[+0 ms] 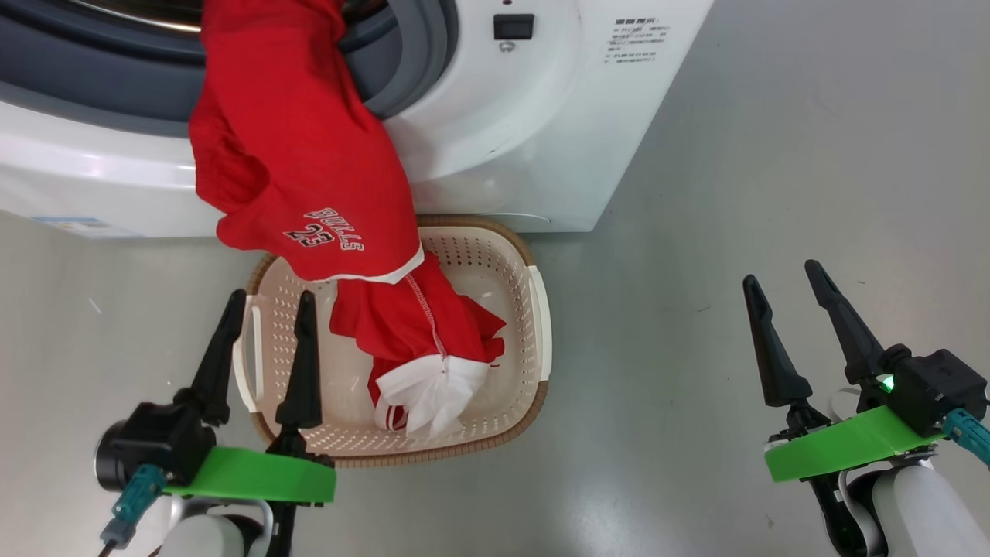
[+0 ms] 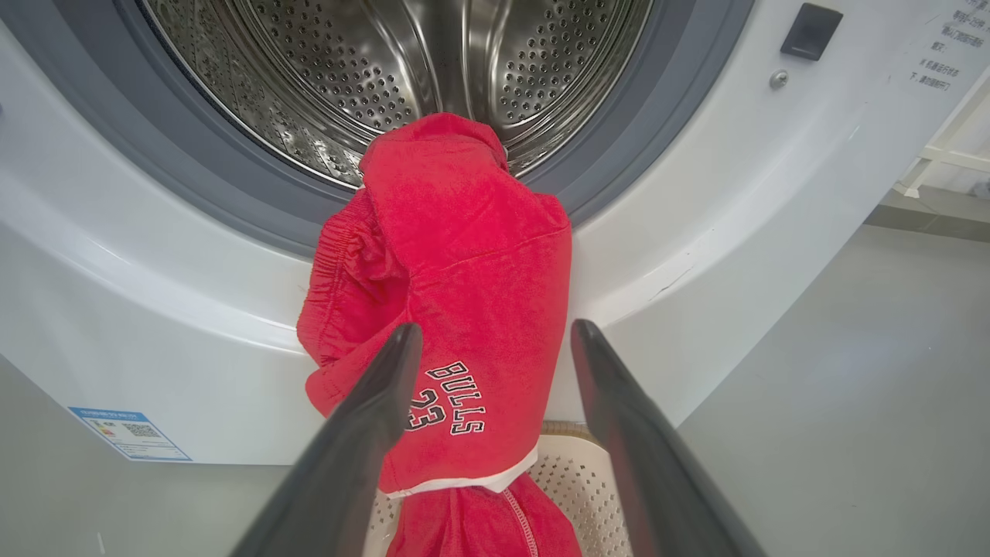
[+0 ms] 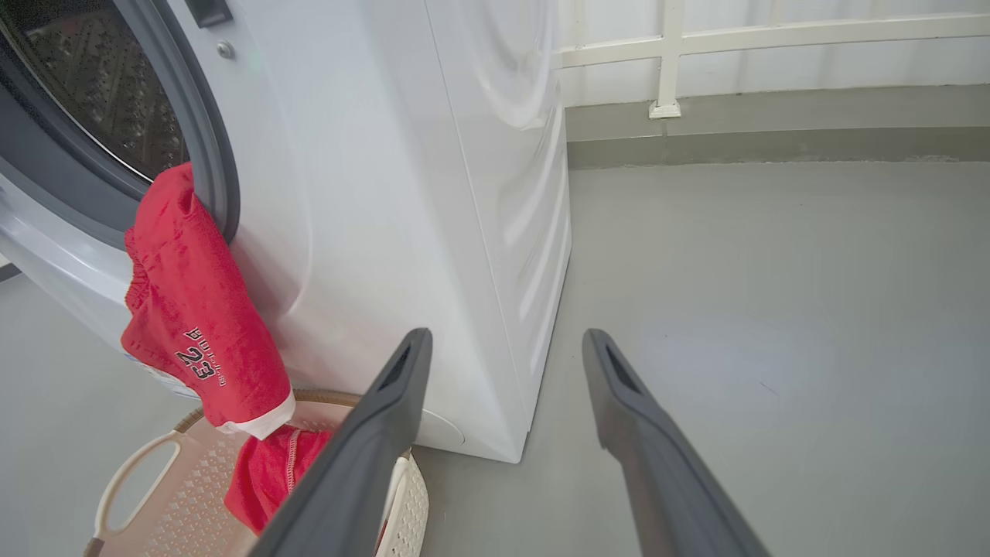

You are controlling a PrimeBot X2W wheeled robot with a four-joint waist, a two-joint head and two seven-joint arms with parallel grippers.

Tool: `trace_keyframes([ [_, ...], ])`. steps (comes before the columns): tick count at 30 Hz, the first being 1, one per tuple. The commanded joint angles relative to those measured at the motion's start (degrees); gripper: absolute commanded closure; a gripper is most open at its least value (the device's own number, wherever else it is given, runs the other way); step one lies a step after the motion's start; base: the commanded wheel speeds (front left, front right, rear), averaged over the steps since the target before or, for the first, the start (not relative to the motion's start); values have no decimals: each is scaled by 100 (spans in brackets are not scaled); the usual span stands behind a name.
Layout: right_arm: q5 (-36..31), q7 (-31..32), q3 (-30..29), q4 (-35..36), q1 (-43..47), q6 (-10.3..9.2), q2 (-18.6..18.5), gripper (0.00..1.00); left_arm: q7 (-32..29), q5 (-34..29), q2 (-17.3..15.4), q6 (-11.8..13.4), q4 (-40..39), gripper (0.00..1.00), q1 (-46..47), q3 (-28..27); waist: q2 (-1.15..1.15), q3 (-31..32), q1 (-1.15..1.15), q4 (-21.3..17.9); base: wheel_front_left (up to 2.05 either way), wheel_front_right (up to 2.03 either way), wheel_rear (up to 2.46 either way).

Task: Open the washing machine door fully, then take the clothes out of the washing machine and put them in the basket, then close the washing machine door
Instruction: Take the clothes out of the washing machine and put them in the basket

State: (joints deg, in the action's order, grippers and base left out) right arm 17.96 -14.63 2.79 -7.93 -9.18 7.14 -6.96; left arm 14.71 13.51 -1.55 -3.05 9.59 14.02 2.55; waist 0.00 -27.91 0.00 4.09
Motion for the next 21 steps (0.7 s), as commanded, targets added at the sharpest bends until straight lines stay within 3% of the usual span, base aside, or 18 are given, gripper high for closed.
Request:
trace_keyframes([
  [1,10,-37,127,144,129,35,-27,0,29,-24,-132,-26,-104,0,25,-157,0,-14,0,7,0,0,0],
  [15,10,-37,165,122,-15,35,-45,0,9,-188,-394,-309,937,0,1842,-83,0,-151,0,37,0,0,0],
  [21,11,-37,187,112,-84,35,-20,0,-380,-223,-542,-362,1611,0,2921,146,0,-195,0,-24,0,0,0],
])
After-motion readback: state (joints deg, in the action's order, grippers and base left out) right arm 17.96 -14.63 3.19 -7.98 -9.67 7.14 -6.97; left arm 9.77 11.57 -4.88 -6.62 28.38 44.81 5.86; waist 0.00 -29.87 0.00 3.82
